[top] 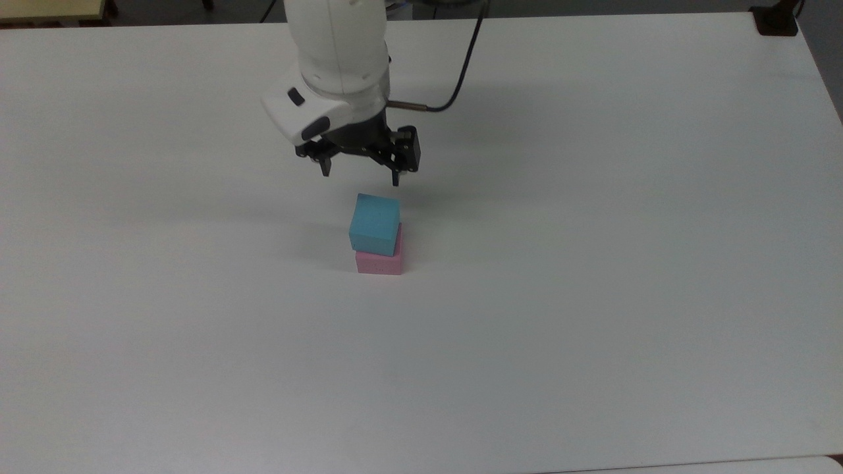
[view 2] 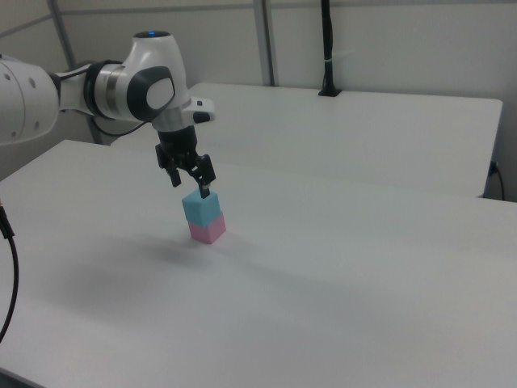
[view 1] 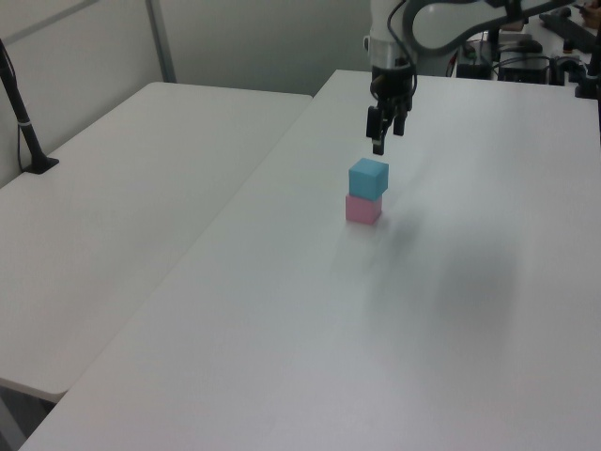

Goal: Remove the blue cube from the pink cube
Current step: 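Close the gripper around the light-blue cube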

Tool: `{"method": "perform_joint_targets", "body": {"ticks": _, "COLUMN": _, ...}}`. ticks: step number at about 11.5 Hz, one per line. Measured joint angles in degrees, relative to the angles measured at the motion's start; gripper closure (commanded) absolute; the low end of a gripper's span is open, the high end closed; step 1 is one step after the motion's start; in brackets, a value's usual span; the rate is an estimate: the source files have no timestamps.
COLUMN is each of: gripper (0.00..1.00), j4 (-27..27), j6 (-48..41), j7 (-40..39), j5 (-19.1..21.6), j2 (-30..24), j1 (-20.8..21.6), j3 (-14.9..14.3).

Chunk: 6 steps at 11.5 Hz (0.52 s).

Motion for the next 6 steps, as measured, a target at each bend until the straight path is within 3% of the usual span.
{"method": "perform_joint_targets", "body": {"ticks": 6, "gripper": 0.0, "j4": 0.1, "j6": 3.5, "j7": 5.8, "j5": -2.3, "j2": 3.8, "j1": 0.9, "j3": 0.4}}
